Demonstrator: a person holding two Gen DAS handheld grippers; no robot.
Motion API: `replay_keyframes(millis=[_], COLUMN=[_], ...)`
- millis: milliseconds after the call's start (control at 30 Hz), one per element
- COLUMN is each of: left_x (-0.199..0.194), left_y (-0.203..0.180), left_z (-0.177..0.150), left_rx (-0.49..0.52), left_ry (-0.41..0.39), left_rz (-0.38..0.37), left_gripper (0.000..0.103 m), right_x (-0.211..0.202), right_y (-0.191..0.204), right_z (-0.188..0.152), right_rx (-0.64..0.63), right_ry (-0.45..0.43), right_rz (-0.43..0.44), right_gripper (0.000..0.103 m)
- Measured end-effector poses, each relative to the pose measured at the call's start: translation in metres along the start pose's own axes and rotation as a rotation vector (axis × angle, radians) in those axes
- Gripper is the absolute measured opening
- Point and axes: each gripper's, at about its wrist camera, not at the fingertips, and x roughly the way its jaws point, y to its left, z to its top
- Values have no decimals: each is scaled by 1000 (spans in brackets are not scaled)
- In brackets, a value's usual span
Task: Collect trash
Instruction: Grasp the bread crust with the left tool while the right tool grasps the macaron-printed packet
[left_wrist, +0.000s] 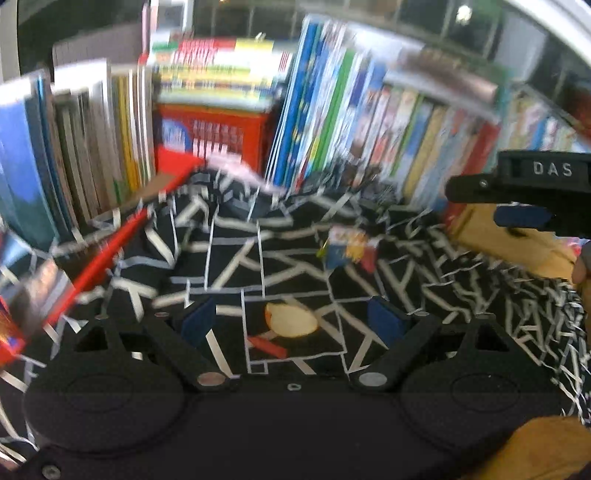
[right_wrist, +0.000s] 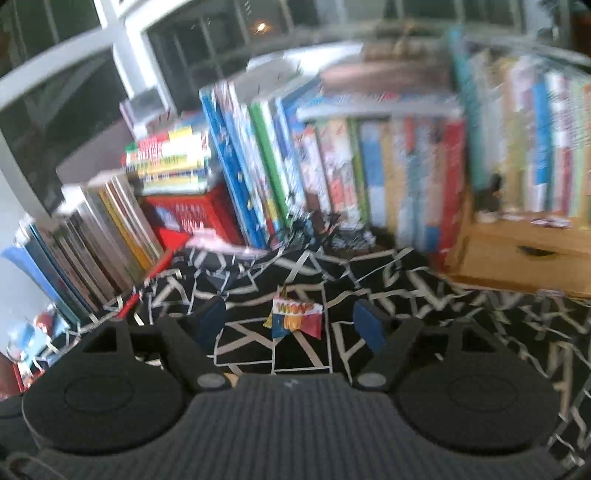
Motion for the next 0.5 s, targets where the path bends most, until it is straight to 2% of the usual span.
replay_keyframes(millis=[267,500], left_x=[66,115], left_y=[-8,-15], left_z=[-9,-19], left_rx=[21,81], left_ry=[58,105], left_rz=[67,117], left_gripper=[88,88], right_x=[91,141], right_y=[-14,-24], right_z=[-4,-10], right_rx=[-13,-8], right_ry=[105,143], right_rz=[66,95], right_gripper=[88,89])
